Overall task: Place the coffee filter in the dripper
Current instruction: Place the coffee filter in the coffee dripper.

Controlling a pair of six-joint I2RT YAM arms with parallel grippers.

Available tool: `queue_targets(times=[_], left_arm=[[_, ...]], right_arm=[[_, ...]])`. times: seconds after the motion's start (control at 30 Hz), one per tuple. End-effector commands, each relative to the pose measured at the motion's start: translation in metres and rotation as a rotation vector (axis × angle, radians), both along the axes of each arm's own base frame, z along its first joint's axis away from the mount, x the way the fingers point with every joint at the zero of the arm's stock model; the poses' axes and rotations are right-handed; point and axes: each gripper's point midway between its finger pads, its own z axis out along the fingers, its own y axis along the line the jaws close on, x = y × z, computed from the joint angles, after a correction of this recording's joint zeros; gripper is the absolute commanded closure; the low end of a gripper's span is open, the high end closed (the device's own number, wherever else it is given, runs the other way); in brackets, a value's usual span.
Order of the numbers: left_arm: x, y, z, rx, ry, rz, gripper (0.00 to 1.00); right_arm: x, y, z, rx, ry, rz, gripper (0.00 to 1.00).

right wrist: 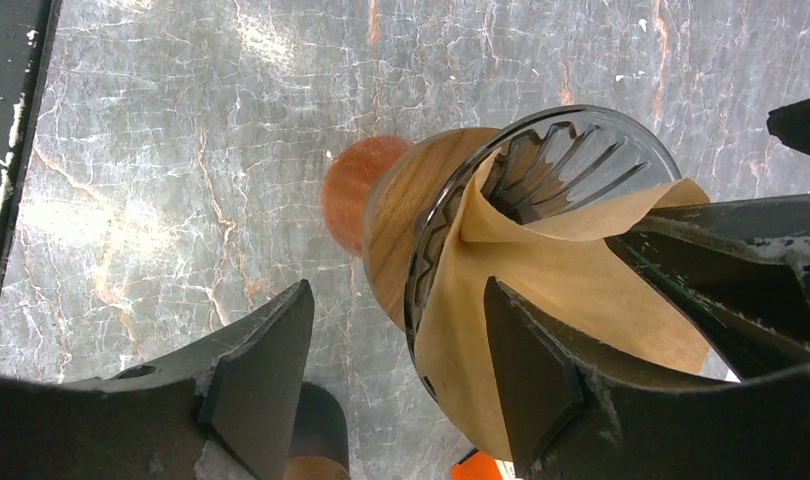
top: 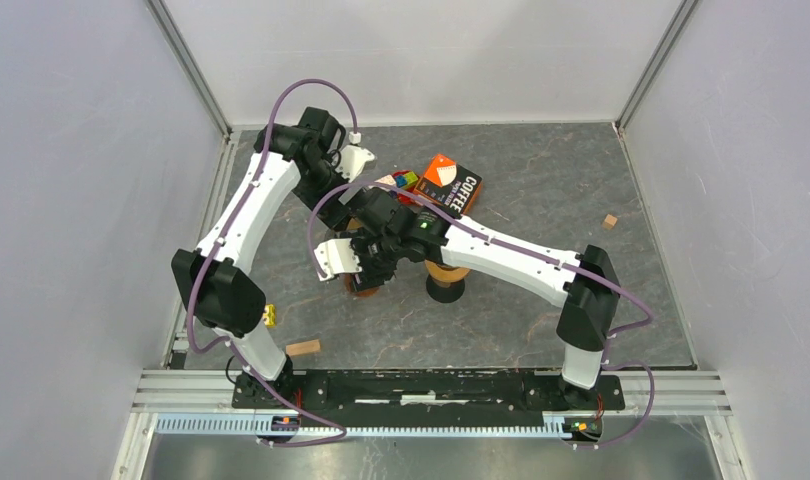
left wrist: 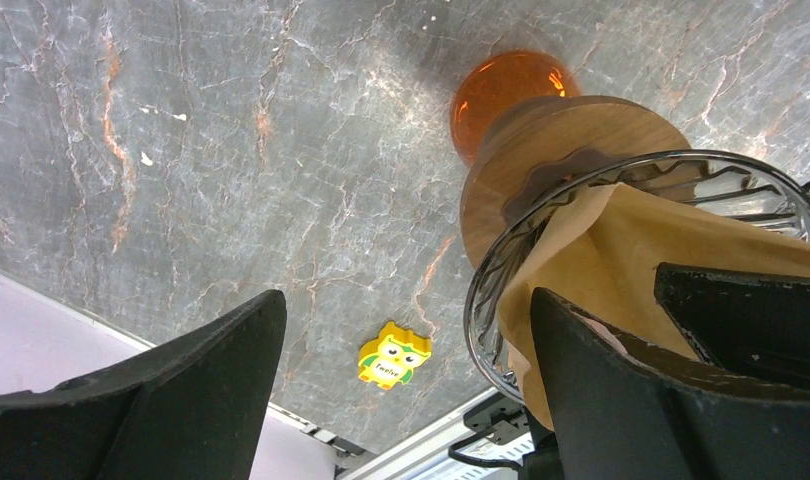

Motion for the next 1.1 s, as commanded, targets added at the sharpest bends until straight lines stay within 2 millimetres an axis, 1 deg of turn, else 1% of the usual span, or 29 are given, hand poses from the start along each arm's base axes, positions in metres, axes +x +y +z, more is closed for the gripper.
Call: queue_targets(times=[0.0, 0.13, 0.3, 0.43, 0.57, 0.77, 0.93, 1.07], left_arm=[[0.001, 0.009, 0.023, 0.026, -0.073, -0.052, 0.02], [-0.002, 0.015, 0.027, 0.049, -0.087, -0.063, 0.01], [-0.007, 0.017, 0.028, 0.052, -0.086, -0.078, 0.01], [-0.012, 0.018, 0.02, 0.059, -0.073, -0.103, 0.01], [-0.01, 0.021, 0.015, 0.076, -0.091, -0.124, 0.0], [-0.01, 0.022, 0.004, 0.08, -0.078, -0.133, 0.0], [-0.009, 0.021, 0.0, 0.082, -0.07, -0.135, 0.0], [-0.002, 0.018, 0.009, 0.07, -0.096, -0.132, 0.0]], right_arm=[[-0.002, 0.002, 0.039, 0.091, -0.006, 0.001, 0.29], [-0.005, -0.001, 0.042, 0.091, -0.006, 0.009, 0.29], [-0.008, -0.007, 0.031, 0.067, 0.013, 0.02, 0.29], [-0.011, -0.013, 0.022, 0.044, 0.022, 0.023, 0.3], [-0.006, -0.02, 0.014, 0.02, 0.018, 0.01, 0.31], [-0.004, -0.023, 0.008, 0.011, 0.027, 0.006, 0.31], [-0.002, -0.018, 0.015, 0.029, 0.022, 0.005, 0.3], [0.001, -0.011, 0.032, 0.067, 0.011, 0.006, 0.28]])
